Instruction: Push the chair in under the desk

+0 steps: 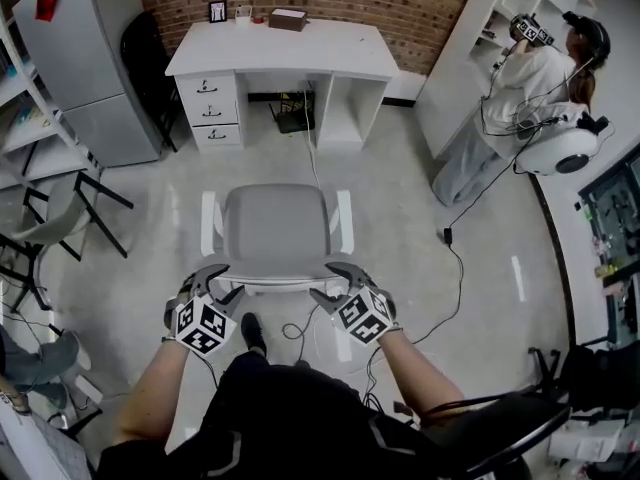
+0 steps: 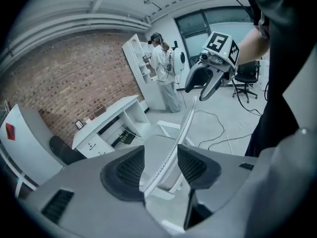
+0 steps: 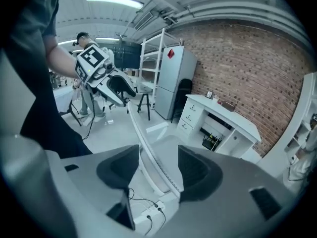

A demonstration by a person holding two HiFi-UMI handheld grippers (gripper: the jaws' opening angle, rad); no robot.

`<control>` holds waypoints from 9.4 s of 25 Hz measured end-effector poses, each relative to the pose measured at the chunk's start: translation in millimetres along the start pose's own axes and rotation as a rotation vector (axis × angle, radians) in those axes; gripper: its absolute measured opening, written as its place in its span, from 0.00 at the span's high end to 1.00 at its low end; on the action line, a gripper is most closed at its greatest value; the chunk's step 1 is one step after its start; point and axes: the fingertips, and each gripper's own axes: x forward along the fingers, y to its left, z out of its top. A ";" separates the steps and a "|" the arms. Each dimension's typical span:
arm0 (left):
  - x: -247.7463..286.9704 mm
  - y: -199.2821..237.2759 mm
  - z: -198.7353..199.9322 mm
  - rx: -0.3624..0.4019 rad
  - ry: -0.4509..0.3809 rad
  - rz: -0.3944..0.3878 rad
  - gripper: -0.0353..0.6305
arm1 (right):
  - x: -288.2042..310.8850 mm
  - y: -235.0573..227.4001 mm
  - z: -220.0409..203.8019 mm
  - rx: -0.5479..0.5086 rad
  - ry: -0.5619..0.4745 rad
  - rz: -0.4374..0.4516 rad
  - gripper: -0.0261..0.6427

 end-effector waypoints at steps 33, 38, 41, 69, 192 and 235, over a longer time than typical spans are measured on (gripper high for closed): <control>94.1 -23.5 -77.1 0.590 0.411 -0.183 0.89 | 96.3 7.4 -78.1 -0.523 0.319 0.119 0.86; 98.2 -19.9 -80.9 0.573 0.432 -0.207 0.91 | 99.9 4.6 -75.8 -0.534 0.321 0.132 0.87; 102.8 -14.1 -83.0 0.572 0.428 -0.209 0.92 | 105.7 1.3 -74.7 -0.529 0.330 0.142 0.87; 138.1 48.6 -79.6 0.543 0.337 -0.261 0.93 | 158.4 -55.7 -53.5 -0.489 0.452 0.152 0.88; 428.4 394.7 31.6 0.536 0.418 -0.219 0.93 | 375.2 -459.7 31.4 -0.520 0.467 0.155 0.89; 473.9 436.9 52.3 0.580 0.416 -0.186 0.93 | 392.9 -509.6 31.9 -0.540 0.464 0.094 0.92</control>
